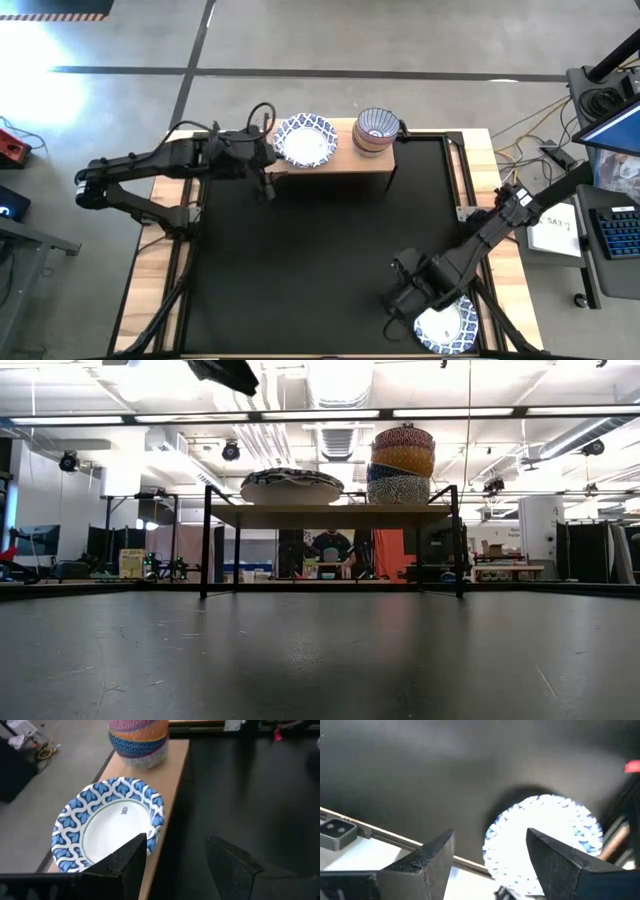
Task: Place and stack bowls onto a shelf
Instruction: Stack the white and blue bowl on top of the white and blue bowl on the shelf
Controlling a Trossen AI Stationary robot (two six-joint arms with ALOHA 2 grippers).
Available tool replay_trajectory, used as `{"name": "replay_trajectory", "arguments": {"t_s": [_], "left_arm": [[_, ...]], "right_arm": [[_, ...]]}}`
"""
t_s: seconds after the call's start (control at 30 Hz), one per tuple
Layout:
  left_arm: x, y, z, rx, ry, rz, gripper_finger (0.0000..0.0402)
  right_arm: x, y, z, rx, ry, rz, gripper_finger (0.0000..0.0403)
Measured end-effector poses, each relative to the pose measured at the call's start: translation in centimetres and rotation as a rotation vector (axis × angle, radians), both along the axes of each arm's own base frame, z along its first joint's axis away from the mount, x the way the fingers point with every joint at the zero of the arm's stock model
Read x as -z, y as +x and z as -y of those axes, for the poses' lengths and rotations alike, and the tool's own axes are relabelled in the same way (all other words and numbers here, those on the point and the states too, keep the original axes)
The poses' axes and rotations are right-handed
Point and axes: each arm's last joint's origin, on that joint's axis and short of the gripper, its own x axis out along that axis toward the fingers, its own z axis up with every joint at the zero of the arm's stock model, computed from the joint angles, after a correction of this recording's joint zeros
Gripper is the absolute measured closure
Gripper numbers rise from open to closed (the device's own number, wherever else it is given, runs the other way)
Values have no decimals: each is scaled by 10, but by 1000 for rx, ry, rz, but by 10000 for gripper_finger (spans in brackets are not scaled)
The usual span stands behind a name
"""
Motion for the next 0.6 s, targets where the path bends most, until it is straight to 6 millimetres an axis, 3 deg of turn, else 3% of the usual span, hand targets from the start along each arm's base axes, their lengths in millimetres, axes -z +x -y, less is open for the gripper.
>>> {"name": "replay_trajectory", "arguments": {"t_s": [0.27, 0.43, 0.6], "left_arm": [[-16, -11, 22, 183, -49, 126, 219], [-24, -24, 30, 226, -35, 162, 218], [-30, -34, 32, 247, -17, 189, 218]], "right_arm": [[44, 2, -19, 80, 106, 12, 170], [70, -10, -25, 166, 124, -84, 170], [90, -15, -34, 232, 165, -70, 170]]}}
